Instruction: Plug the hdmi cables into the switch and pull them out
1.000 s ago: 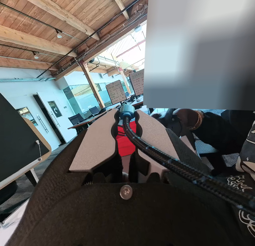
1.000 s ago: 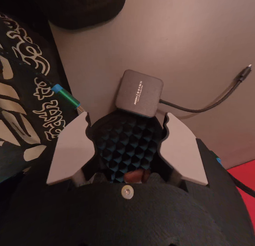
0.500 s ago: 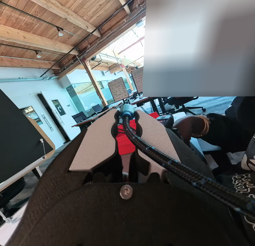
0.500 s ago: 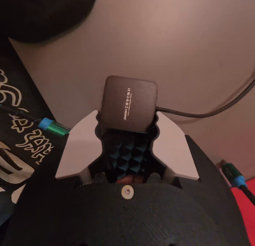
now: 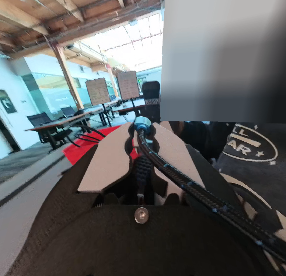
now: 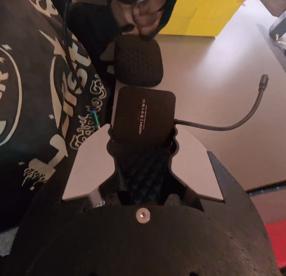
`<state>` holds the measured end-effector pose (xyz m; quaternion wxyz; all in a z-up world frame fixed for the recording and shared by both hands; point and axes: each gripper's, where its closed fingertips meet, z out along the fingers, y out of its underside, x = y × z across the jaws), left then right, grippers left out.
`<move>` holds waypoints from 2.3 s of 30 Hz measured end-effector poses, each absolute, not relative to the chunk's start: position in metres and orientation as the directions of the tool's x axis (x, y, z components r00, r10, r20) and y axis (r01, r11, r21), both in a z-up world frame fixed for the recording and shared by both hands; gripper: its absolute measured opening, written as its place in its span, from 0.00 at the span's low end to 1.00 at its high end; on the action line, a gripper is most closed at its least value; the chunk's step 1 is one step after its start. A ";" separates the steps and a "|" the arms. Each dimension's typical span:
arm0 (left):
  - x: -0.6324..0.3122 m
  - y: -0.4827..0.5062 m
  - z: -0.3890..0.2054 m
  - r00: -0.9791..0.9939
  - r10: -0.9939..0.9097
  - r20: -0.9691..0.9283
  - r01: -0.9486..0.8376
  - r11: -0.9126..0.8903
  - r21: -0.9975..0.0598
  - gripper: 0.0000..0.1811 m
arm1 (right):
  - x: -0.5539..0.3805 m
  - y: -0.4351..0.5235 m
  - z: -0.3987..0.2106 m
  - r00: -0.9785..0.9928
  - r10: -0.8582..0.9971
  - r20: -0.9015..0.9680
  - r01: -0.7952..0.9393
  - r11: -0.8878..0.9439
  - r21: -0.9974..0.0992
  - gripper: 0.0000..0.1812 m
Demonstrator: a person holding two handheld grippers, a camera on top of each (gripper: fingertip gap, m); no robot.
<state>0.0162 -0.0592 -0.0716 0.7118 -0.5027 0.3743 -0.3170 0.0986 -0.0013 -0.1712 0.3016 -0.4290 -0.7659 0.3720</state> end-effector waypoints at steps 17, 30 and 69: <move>0.019 -0.057 -0.130 0.545 -0.835 -0.080 0.095 0.156 -0.983 0.11 | 0.127 0.027 -0.238 -0.207 0.978 0.028 0.863 0.196 -0.466 0.51; 0.009 -0.057 -0.132 0.574 -0.818 -0.046 0.150 0.160 -0.976 0.11 | 0.126 0.022 -0.261 -0.179 0.984 -0.005 0.897 0.162 -0.412 0.41; 0.033 -0.042 -0.187 0.636 -0.750 -0.183 -0.264 0.012 -0.964 0.11 | 0.043 -0.012 -0.223 -0.297 0.911 0.286 0.378 0.387 -0.841 0.41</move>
